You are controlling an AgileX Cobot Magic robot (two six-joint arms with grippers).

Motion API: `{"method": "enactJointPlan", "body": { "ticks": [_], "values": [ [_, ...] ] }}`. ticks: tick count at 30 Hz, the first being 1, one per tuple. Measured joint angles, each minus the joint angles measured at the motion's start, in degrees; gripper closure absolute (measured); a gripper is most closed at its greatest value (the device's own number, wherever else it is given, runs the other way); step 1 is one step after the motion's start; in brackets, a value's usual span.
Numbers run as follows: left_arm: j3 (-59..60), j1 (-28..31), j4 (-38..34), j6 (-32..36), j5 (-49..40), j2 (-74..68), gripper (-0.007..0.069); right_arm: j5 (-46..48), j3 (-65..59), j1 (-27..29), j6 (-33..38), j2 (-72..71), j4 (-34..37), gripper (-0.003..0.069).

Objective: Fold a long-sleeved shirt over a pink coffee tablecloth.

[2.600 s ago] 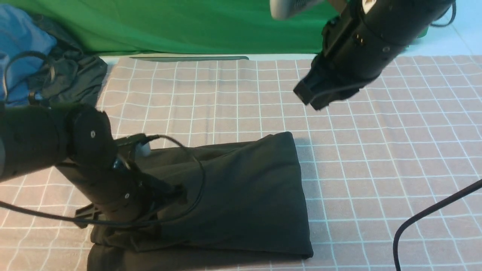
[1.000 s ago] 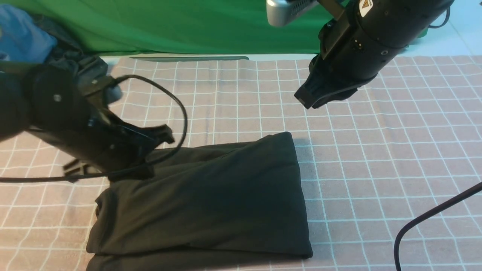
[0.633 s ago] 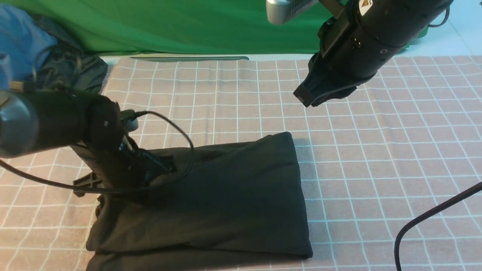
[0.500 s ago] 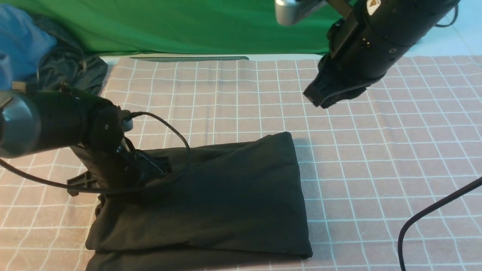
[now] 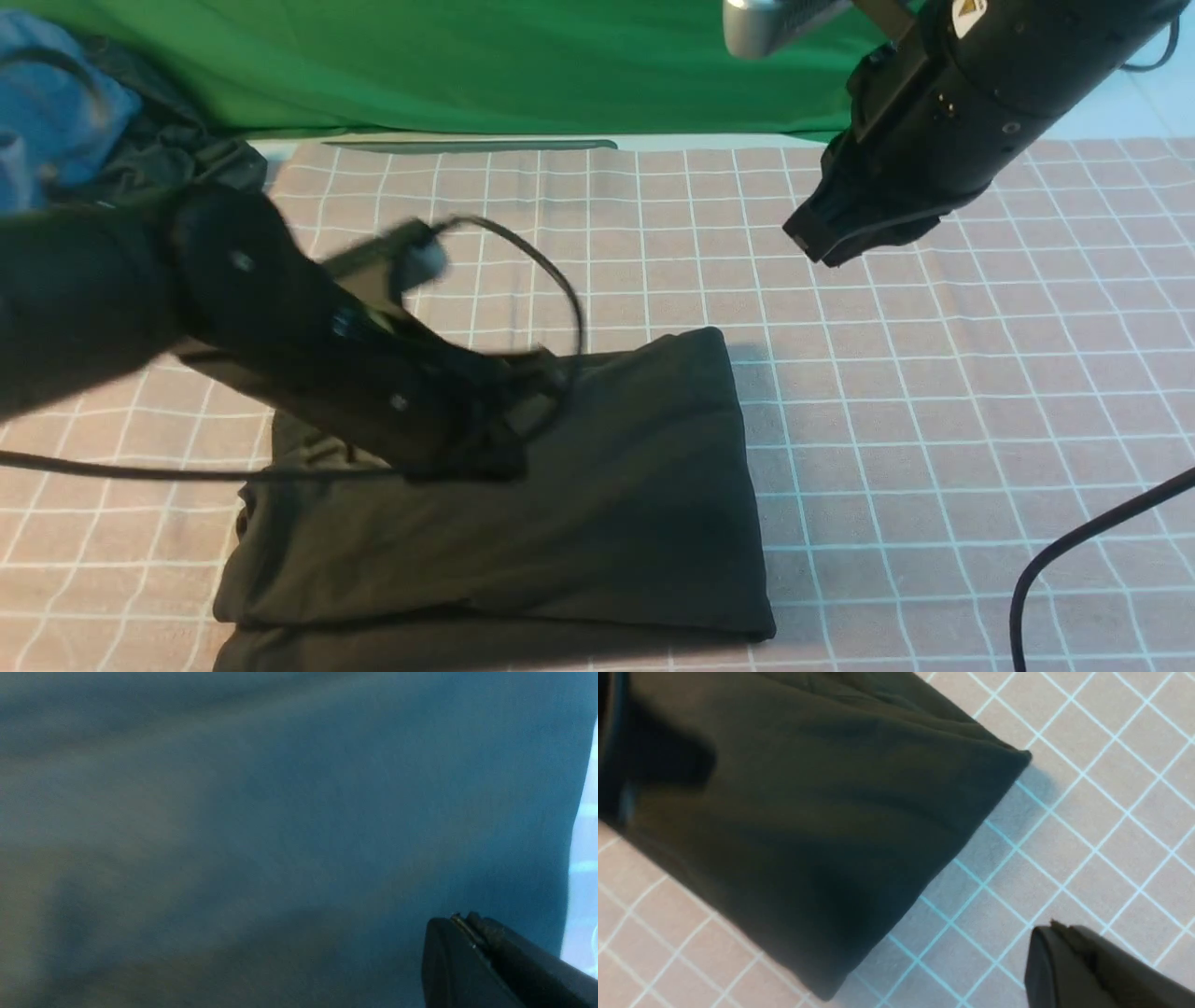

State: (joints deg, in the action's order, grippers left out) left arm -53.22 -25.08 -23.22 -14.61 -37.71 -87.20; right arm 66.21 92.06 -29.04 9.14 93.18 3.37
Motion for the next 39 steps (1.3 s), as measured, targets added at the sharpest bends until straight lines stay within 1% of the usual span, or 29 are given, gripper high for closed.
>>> {"method": "enactJointPlan", "body": {
  "ticks": [2, 3, 5, 10, 12, 14, 15, 17, 18, 19, 20, 21, 22, 23, 24, 25, 26, 29, 34, 37, 39],
  "values": [
    [0.94, -1.31, -0.2, -0.28, 1.16, -0.99, 0.0611, -0.46, -0.58, 0.8, -0.32, 0.0, 0.0, 0.062],
    [2.55, -3.08, -0.2, -0.74, 2.86, -2.6, 0.0611, -0.94, -1.15, 1.86, -0.65, 0.0, 0.0, 0.062],
    [5.31, -4.5, -0.32, -1.66, 4.64, -5.75, 0.0611, -1.49, -1.95, 3.8, -1.46, 0.0, 0.0, 0.062],
    [7.36, -4.72, -1.58, -2.61, 6.64, -7.82, 0.061, -1.86, -3.17, 6.9, -2.65, 0.13, -0.06, 0.0618],
    [7.38, -4.72, -1.74, -2.61, 7.14, -7.38, 0.061, -2.29, -3.31, 7.63, -3.15, 0.53, 0.25, 0.0598],
    [7.31, -4.77, -1.68, -2.61, 7.13, -5.33, 0.061, -3.81, -3.34, 7.94, -3.36, 1.68, 1.28, 0.0538],
    [7.31, -4.77, -1.66, -2.61, 7.02, -5.07, 0.061, -3.99, -3.34, 7.95, -3.36, 1.81, 1.44, 0.053],
    [6.22, -4.77, -0.4, -2.78, 6.18, -0.17, 0.061, -6.99, -3.34, 8.01, -3.24, 4.19, 4.25, 0.0407],
    [6.13, -4.77, -0.22, -2.78, 6.04, 0.29, 0.061, -7.27, -3.34, 8.01, -3.12, 4.43, 4.54, 0.0396],
    [5.61, -4.77, 0.99, -3.52, 5.8, 3.64, 0.061, -9.71, -3.34, 8.01, -2.74, 6.45, 7.17, 0.03],
    [5.51, -4.77, 1.73, -4.34, 5.68, 5.58, 0.061, -10.52, -3.34, 8.01, -2.62, 7.56, 7.93, 0.0269],
    [5.51, -4.77, 2.78, -5.49, 5.47, 8.42, 0.061, -12.4, -3.34, 8.01, -2.47, 9.31, 9.46, 0.0201],
    [5.51, -4.77, 3.11, -5.88, 5.41, 9.32, 0.061, -12.4, -3.34, 8.01, -2.47, 9.61, 9.46, 0.0201],
    [5.51, -4.77, 3.79, -6.45, 4.94, 11.89, 0.061, -14.45, -3.34, 7.95, -2.37, 11.46, 10.64, 0.0142],
    [5.51, -4.77, 4.08, -6.65, 4.72, 13.07, 0.061, -15.35, -3.34, 7.88, -2.25, 12.74, 10.9, 0.012],
    [5.51, -4.77, 4.57, -7.16, 3.96, 15.9, 0.061, -17.59, -3.34, 7.61, -2.02, 15.33, 11.56, 0.0077],
    [5.51, -4.77, 4.71, -7.25, 3.6, 17.1, 0.061, -18.52, -3.34, 7.55, -1.87, 16.3, 11.86, 0.0063],
    [5.51, -4.77, 5.3, -7.36, 1.86, 20.66, 0.061, -20.55, -3.22, 7.33, -1.82, 21.43, 13.72, 0.0043],
    [5.51, -4.77, 6.03, -7.42, -0.24, 22.29, 0.061, -21.96, -2.73, 6.51, 0.25, 26.88, 17.71, 0.0056],
    [5.51, -4.77, 6.75, -7.76, -0.69, 22.34, 0.061, -22.88, -2.5, 5.43, 1.39, 29.23, 18.9, 0.0089],
    [5.51, -4.77, 7.64, -8.24, -0.71, 22.34, 0.061, -23.61, -2.32, 4.91, 1.99, 29.58, 18.82, 0.0128]
  ]
}}
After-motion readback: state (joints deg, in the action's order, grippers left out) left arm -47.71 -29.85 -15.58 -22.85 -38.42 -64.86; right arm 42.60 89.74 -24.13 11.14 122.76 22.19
